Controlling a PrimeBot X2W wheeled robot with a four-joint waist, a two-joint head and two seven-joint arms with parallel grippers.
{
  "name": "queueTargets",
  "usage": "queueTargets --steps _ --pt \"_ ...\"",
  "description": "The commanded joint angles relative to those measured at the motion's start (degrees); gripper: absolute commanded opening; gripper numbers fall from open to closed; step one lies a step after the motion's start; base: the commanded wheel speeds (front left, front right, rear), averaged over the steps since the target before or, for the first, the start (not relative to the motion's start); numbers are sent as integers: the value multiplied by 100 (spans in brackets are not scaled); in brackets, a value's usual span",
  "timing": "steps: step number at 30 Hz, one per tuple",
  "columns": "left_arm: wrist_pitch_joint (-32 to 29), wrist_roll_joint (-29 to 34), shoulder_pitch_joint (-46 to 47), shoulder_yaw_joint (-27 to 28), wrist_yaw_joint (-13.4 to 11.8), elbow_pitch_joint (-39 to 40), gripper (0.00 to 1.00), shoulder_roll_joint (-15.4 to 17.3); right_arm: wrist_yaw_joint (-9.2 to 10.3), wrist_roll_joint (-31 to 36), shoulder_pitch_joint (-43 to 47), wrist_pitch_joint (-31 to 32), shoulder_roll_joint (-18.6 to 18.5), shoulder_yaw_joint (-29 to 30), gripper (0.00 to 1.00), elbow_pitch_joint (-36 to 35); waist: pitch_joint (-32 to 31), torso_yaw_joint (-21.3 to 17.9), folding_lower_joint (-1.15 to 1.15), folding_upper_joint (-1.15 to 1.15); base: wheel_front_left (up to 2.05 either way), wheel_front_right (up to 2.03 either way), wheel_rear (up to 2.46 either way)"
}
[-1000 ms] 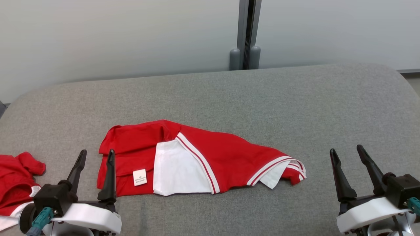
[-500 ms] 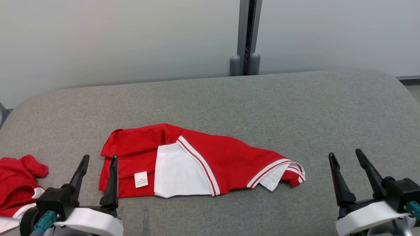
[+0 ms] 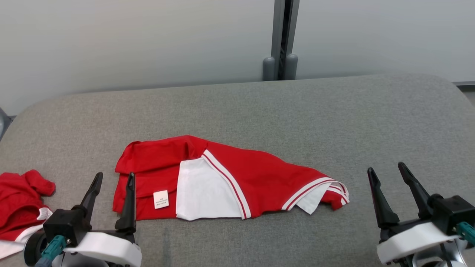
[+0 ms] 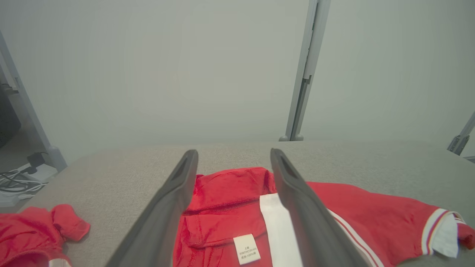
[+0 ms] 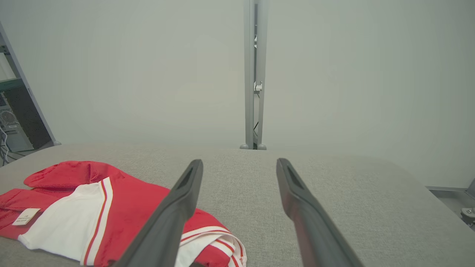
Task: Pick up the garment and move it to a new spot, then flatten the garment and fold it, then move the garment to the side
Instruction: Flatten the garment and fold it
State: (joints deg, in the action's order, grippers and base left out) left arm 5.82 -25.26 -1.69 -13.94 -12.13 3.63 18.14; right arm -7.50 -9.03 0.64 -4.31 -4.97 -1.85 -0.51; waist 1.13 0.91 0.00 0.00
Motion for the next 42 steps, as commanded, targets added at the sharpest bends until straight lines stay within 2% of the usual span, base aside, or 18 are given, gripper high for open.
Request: queueTargets --steps 1,5,11,19,27,31,32,33,34,35,36,37,42 --pt "9 24 140 6 -19 31 100 27 2 27 -121 27 -58 -43 100 -29 72 50 0 0 0 0 0" --pt "8 59 326 -79 37 32 100 -16 2 32 -424 120 -171 -597 100 4 278 234 0 0 0 0 0" --pt "87 73 733 -232 128 -92 100 -173 2 -19 -1115 444 -578 -2005 100 230 678 636 0 0 0 0 0" --pt "329 18 1170 -407 307 -426 100 -400 2 -268 -2032 719 -1116 -3691 100 938 1151 1127 0 0 0 0 0" --pt "568 -21 1553 -499 456 -835 100 -592 3 -551 -2736 754 -1360 -4650 100 1937 1490 1403 0 0 0 0 0" --pt "661 0 1674 -494 449 -1010 100 -643 4 -680 -2979 791 -1411 -4911 100 2388 1606 1417 0 0 0 0 0" --pt "689 -14 1698 -489 460 -1046 100 -660 4 -718 -3032 798 -1414 -4958 89 2478 1632 1405 0 0 0 0 0" --pt "707 -17 1709 -490 475 -1081 100 -668 10 -737 -3092 788 -1430 -4987 48 2572 1645 1397 0 0 0 0 0" --pt "707 -17 1709 -490 475 -1081 100 -668 10 -737 -3092 788 -1430 -4987 48 2572 1645 1397 0 0 0 0 0" --pt "723 -14 1725 -491 485 -1121 100 -672 16 -774 -3138 775 -1442 -4999 35 2653 1656 1389 0 0 0 0 0" --pt "739 -15 1746 -489 493 -1154 100 -678 17 -803 -3177 768 -1445 -5015 13 2708 1664 1381 0 0 0 0 0" --pt "746 -17 1768 -487 493 -1183 100 -683 17 -842 -3215 733 -1447 -5020 0 2758 1670 1371 0 0 0 0 0" --pt "814 -22 1805 -448 503 -1293 100 -677 16 -1039 -3434 428 -1440 -4926 0 2656 1661 1266 0 0 0 0 0"
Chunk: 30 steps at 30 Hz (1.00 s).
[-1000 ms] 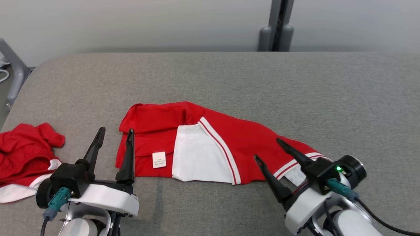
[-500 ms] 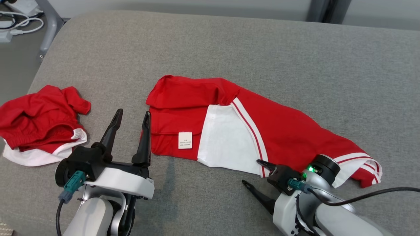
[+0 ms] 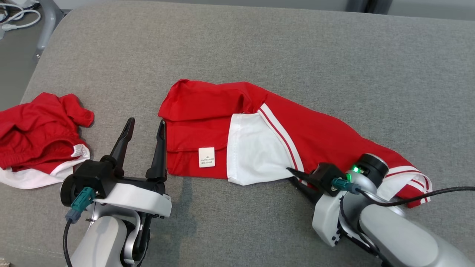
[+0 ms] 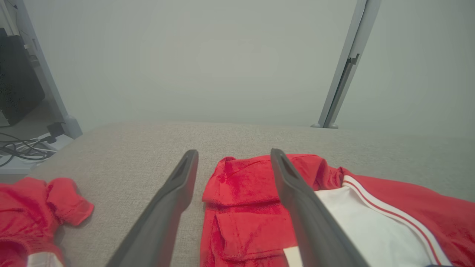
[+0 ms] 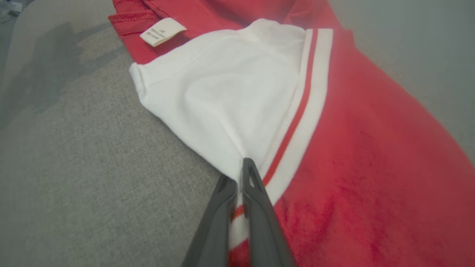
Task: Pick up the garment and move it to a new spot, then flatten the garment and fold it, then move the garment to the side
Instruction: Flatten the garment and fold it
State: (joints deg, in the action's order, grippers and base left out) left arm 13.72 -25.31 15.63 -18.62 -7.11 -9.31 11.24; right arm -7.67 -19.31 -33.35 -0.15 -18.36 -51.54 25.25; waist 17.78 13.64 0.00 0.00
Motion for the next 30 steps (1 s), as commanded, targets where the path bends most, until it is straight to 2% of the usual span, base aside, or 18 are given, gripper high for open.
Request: queueTargets --steps 1,4,8,11,17,23,29,30 --pt "34 -12 76 26 7 -13 100 26 33 -13 -94 -45 -120 70 0 18 -12 -40 0 0 0 0 0" --pt "48 -8 51 46 10 -41 100 69 29 21 -167 -138 -145 212 0 -211 -52 -154 0 0 0 0 0" --pt "45 -15 -1 72 -19 -31 100 134 26 -83 -38 -174 -213 691 0 -631 -98 -312 0 0 0 0 0" --pt "16 -19 -38 74 -38 18 100 182 25 -377 146 -92 -228 1147 0 -1036 -116 -430 0 0 0 0 0" --pt "-56 -3 -38 66 -73 136 100 250 21 -1571 672 167 -57 2421 0 -1641 -85 -605 0 0 0 0 0" --pt "-95 4 32 -3 -66 196 100 251 20 -2205 1062 298 57 3471 0 -1282 1 -639 0 0 0 0 0" --pt "-107 -25 68 -53 -55 204 100 243 19 -2548 1224 100 281 3837 0 -611 42 -616 0 0 0 0 0" --pt "-106 -29 67 -55 -59 208 100 245 19 -2558 1227 42 295 3841 26 -570 38 -615 0 0 0 0 0"
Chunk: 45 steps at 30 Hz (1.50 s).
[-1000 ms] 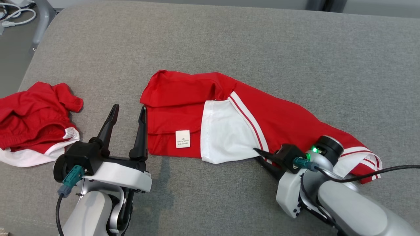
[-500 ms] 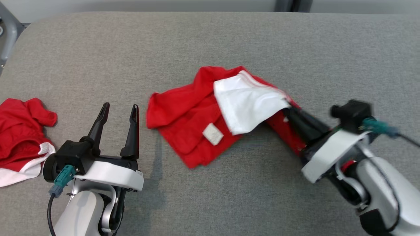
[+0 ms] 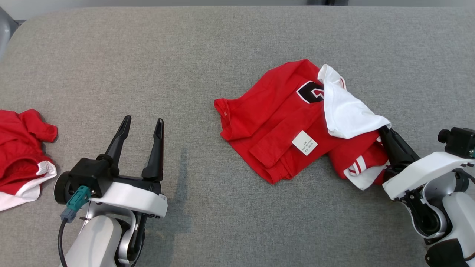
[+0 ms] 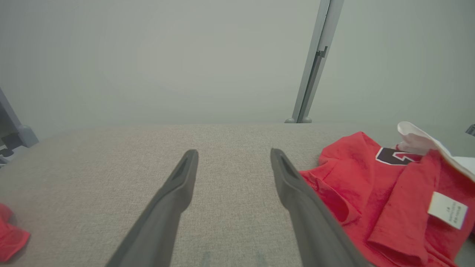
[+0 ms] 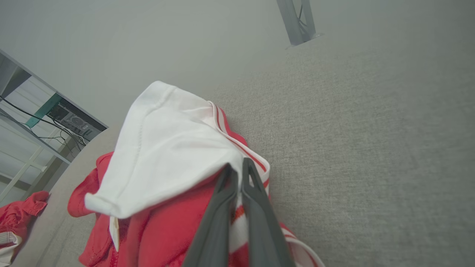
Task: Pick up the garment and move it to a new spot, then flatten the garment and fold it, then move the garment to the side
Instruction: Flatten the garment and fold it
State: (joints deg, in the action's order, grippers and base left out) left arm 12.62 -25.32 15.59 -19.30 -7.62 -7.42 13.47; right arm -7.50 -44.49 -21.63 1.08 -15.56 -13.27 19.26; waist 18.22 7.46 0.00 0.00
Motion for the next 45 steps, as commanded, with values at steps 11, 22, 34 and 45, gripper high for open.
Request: queueTargets --steps 11,22,34,45 --pt "-1 -65 -173 35 -138 140 100 53 2 340 401 -808 83 188 100 107 -281 -120 0 0 0 0 0" --pt "-103 -123 -577 92 -334 321 100 154 2 1613 937 -1064 185 791 100 -522 -811 -411 0 0 0 0 0" --pt "-301 -138 -1039 -30 -450 528 100 283 2 2917 1596 -575 582 1012 100 -1446 -1191 -577 0 0 0 0 0" --pt "-379 -125 -1029 -96 -467 595 100 335 2 3078 1842 -407 747 1051 100 -1767 -1168 -611 0 0 0 0 0"
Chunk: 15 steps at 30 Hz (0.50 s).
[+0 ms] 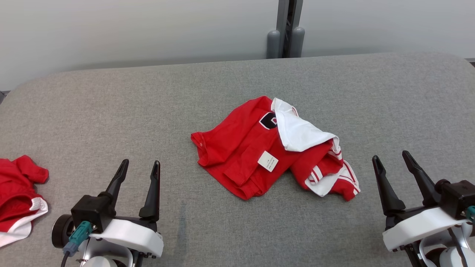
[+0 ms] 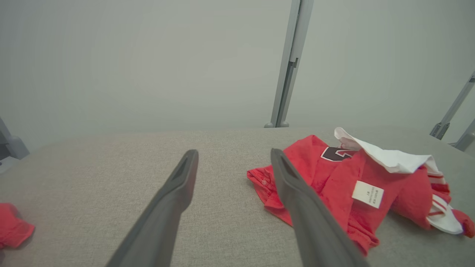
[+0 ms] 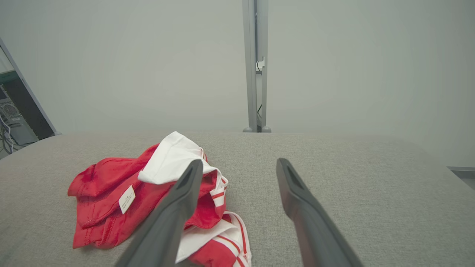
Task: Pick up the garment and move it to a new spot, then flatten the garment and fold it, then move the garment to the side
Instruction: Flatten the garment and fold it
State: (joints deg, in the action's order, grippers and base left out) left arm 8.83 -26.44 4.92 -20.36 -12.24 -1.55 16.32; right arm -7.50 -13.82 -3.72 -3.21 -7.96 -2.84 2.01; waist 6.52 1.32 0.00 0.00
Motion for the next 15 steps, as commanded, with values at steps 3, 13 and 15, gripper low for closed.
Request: queueTargets --steps 3,13,15 --pt "-2 -27 84 -11 20 -16 100 44 2 38 17 58 -41 3 100 -54 12 31 0 0 0 0 0" --pt "83 23 331 -164 107 -77 100 -76 2 350 -555 351 -434 -742 100 116 303 401 0 0 0 0 0" --pt "116 35 432 -218 147 -117 100 -133 2 360 -713 422 -529 -974 100 201 406 558 0 0 0 0 0"
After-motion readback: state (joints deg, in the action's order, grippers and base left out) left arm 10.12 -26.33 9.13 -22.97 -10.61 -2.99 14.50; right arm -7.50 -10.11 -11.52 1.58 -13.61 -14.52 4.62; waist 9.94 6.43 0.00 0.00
